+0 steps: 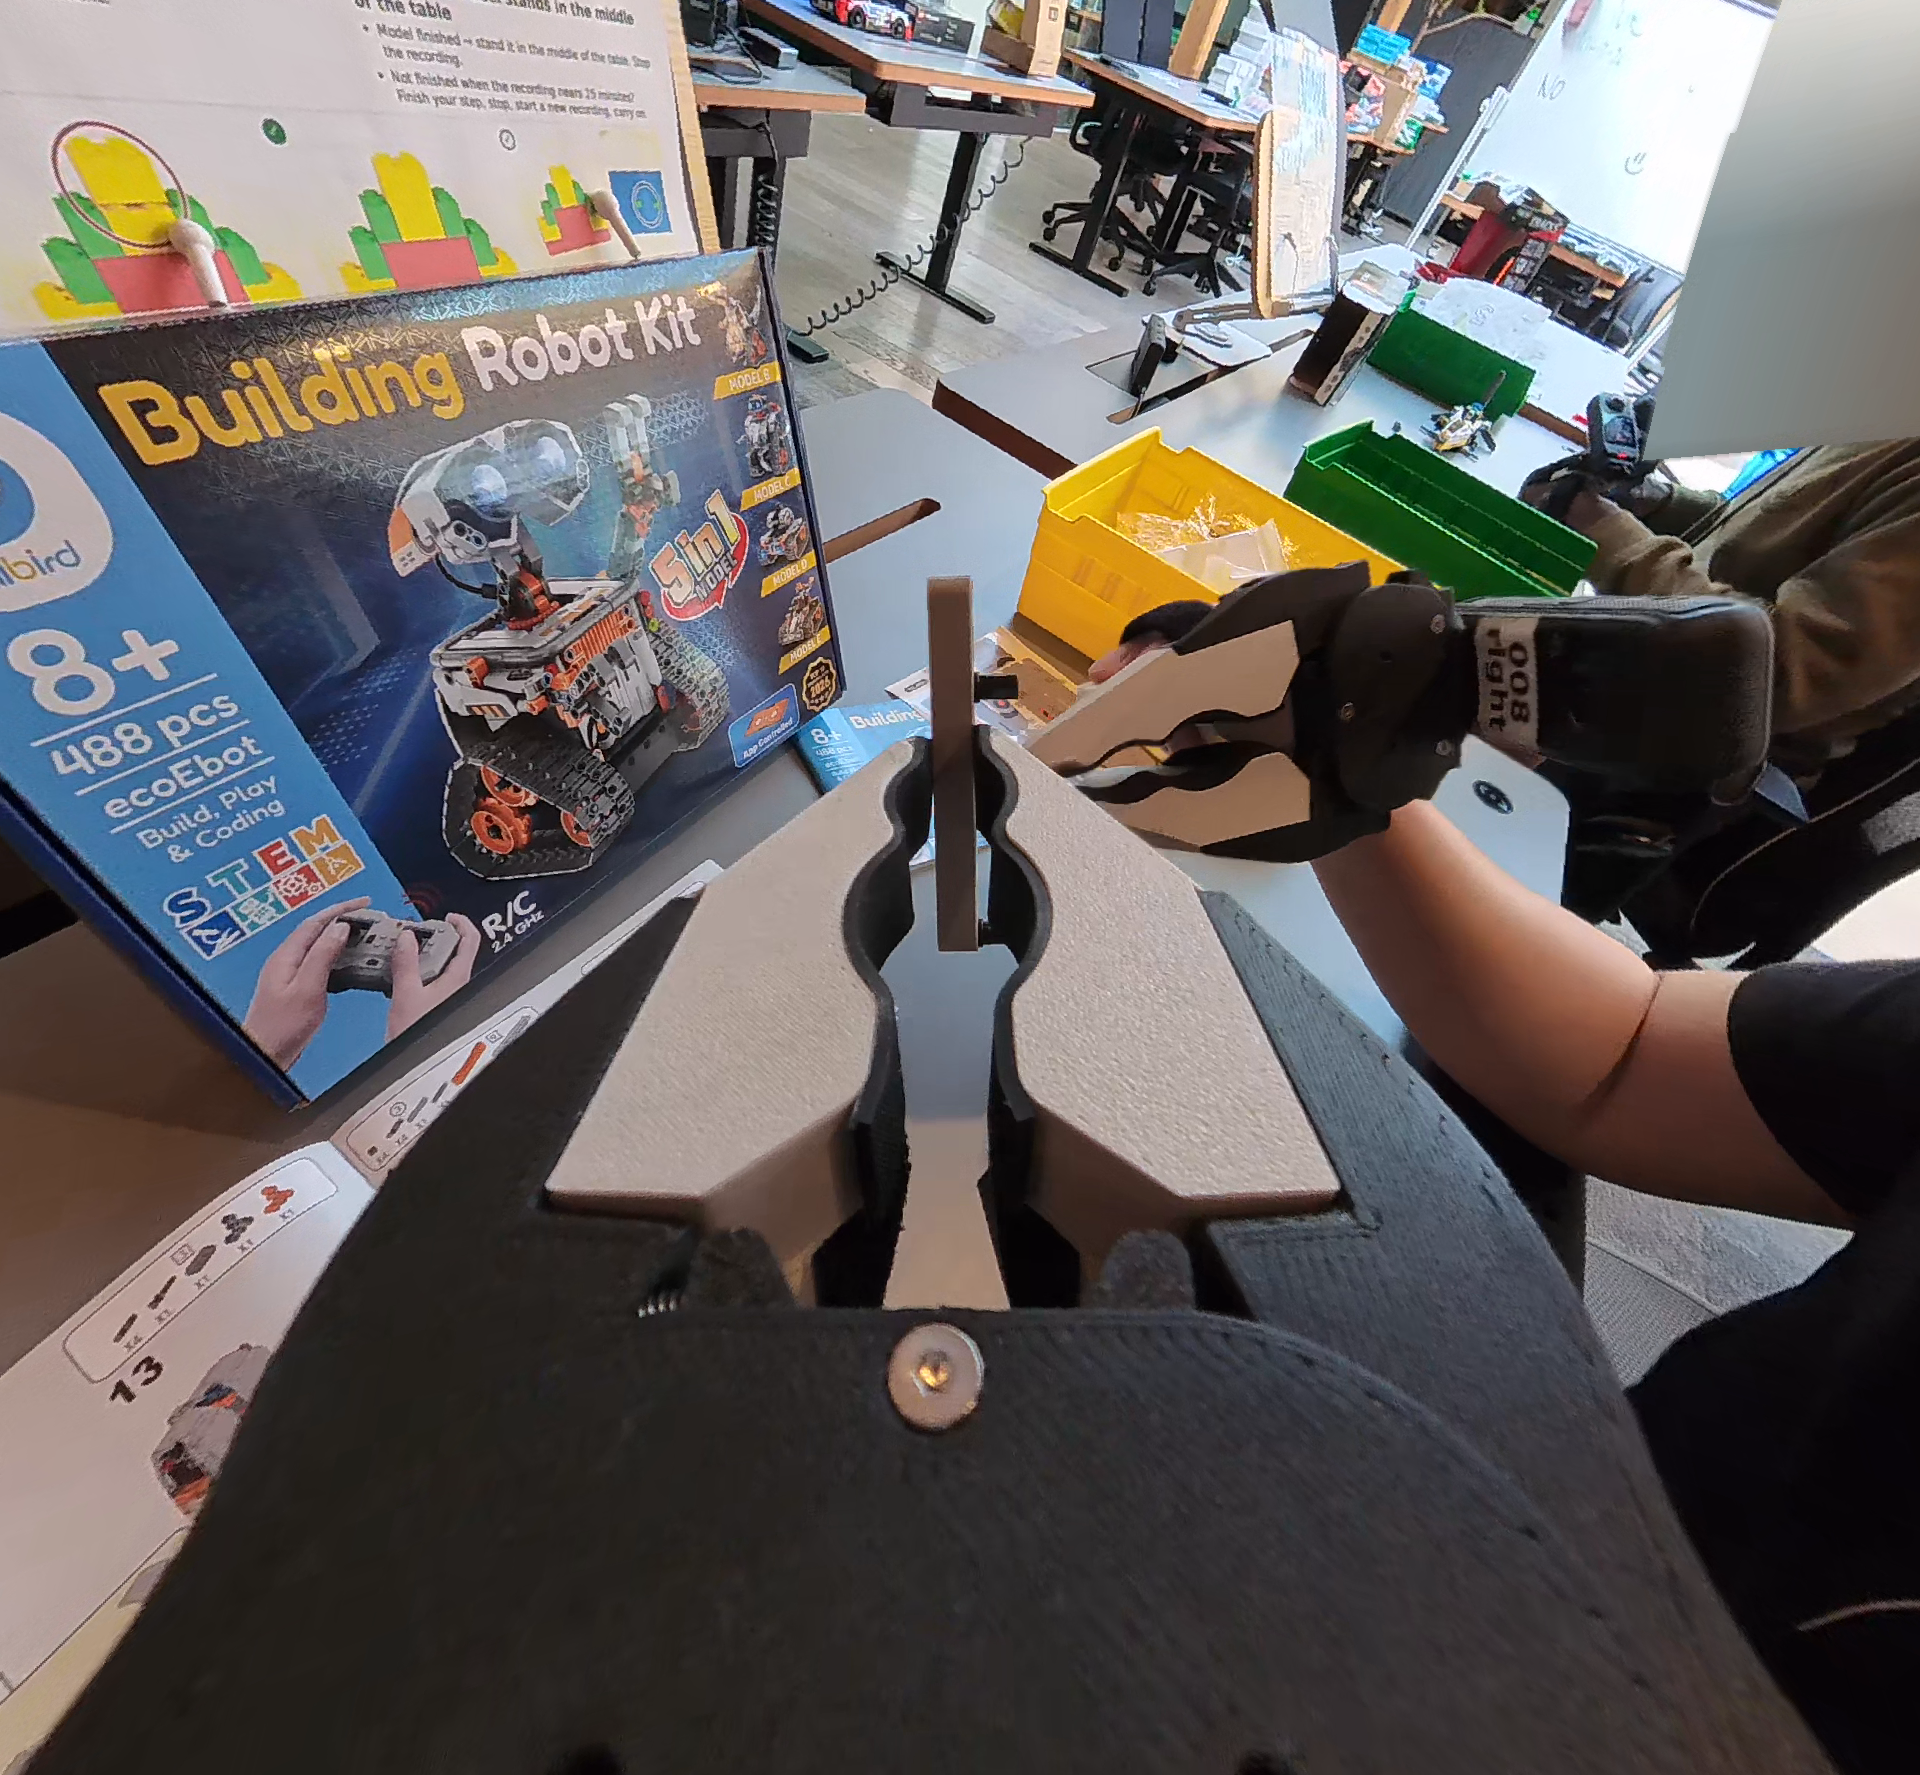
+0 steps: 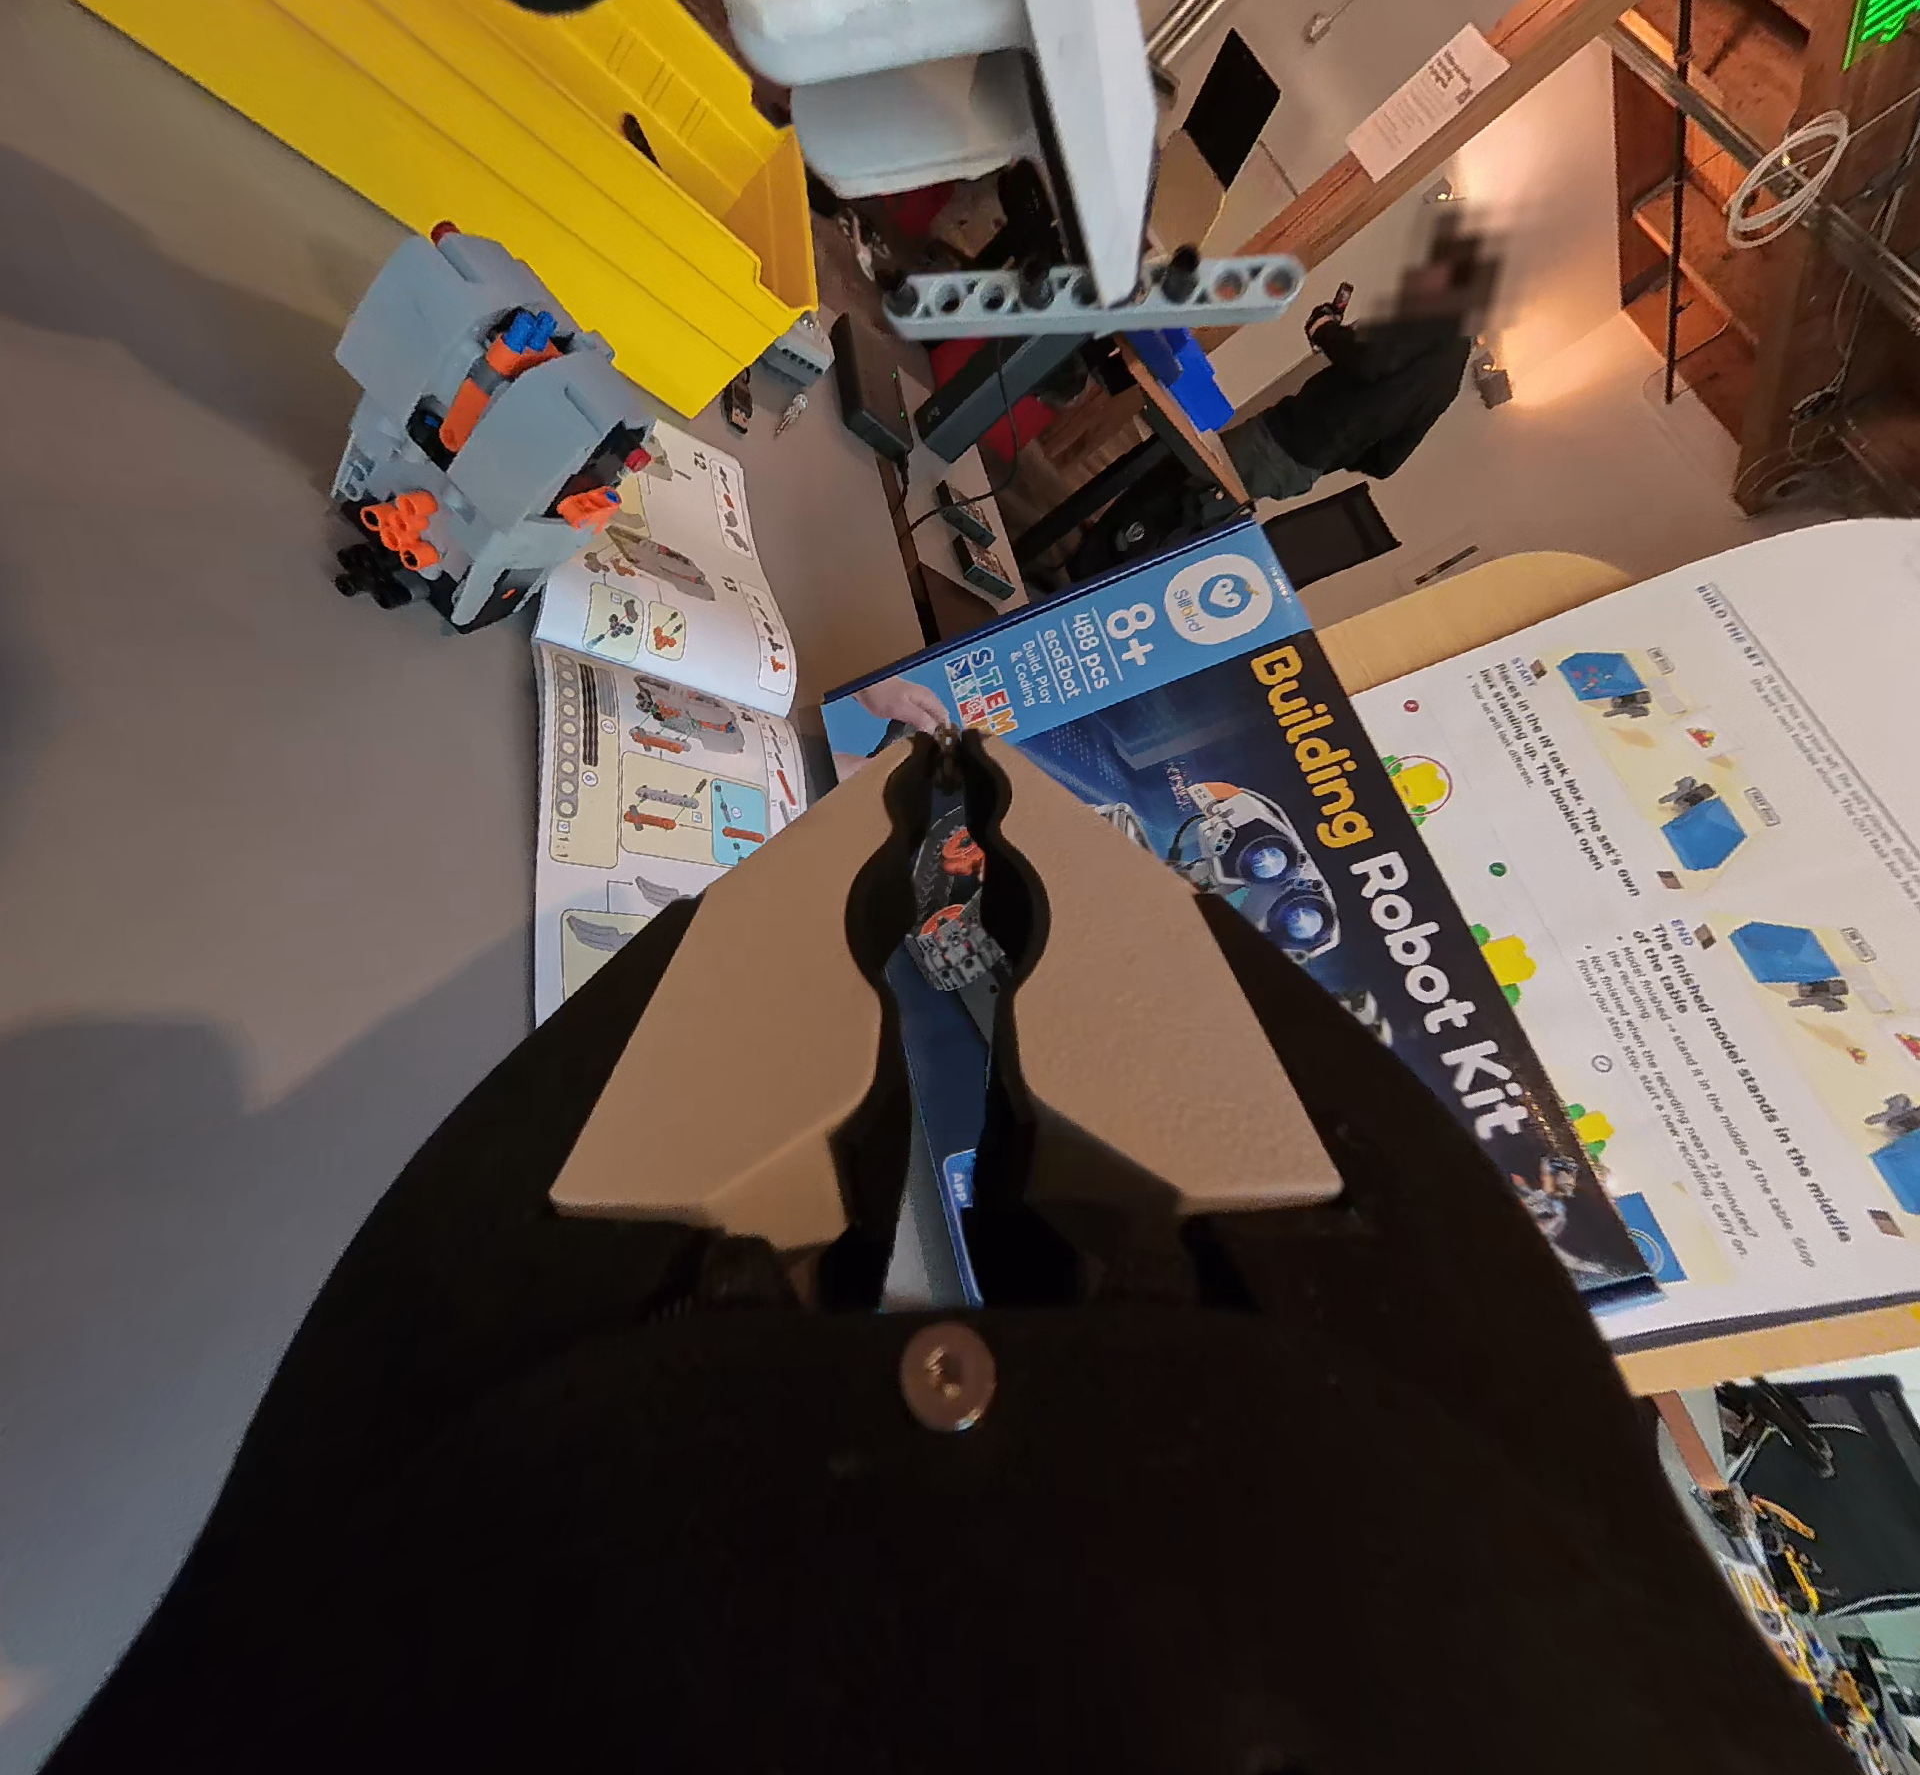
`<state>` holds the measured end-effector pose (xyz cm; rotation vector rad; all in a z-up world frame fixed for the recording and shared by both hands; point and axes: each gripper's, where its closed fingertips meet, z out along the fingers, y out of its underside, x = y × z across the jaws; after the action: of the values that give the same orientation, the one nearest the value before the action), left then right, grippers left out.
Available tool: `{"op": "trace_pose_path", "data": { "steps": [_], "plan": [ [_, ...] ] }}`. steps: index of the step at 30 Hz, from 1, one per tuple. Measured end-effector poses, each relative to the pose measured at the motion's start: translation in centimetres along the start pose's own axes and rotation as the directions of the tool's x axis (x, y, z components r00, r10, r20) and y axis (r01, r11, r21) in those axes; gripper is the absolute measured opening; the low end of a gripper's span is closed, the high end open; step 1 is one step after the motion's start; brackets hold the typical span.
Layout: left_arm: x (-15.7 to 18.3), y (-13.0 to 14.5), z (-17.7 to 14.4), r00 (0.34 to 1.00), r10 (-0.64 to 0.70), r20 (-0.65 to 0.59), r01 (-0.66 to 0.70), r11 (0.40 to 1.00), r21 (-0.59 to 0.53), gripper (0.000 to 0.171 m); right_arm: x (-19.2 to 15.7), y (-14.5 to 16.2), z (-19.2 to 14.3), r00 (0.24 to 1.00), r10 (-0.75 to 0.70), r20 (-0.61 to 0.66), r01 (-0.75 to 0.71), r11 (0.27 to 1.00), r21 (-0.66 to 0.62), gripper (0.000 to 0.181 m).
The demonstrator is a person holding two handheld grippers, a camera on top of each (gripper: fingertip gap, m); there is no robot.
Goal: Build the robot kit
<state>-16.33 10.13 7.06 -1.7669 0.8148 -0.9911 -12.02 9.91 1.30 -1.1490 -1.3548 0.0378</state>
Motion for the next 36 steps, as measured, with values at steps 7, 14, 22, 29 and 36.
{"op": "trace_pose_path", "data": {
  "steps": [7, 14, 22, 29, 36],
  "plan": [
    [1.3, 0.4, 1.0, 0.999, 0.017, -0.031, -0.018, 1.000, -0.018, 0.005, 2.2, -2.9, -2.4, 0.998, 0.026, -0.064, -0.020, 0.996, 0.089, 0.004],
    [2.4, 1.0, 2.2, 0.998, 0.033, -0.059, -0.036, 0.998, -0.045, 0.005, 3.2, -5.5, -4.3, 0.995, 0.031, -0.090, -0.017, 0.988, 0.152, 0.004],
    [3.1, 1.3, 2.8, 0.996, 0.036, -0.079, -0.040, 0.998, -0.057, 0.006, 3.4, -6.4, -5.2, 0.971, 0.235, 0.055, -0.241, 0.934, 0.264, 0.004],
    [4.2, 1.7, 3.4, 0.993, 0.049, -0.107, -0.057, 0.996, -0.071, 0.005, 3.5, -5.9, -4.5, 0.935, 0.336, 0.116, -0.356, 0.889, 0.289, 0.004],
    [4.9, 1.9, 3.7, 0.990, 0.064, -0.126, -0.074, 0.994, -0.076, 0.006, 3.4, -5.6, -4.4, 0.902, 0.396, 0.174, -0.431, 0.854, 0.291, 0.004]
  ]
}}
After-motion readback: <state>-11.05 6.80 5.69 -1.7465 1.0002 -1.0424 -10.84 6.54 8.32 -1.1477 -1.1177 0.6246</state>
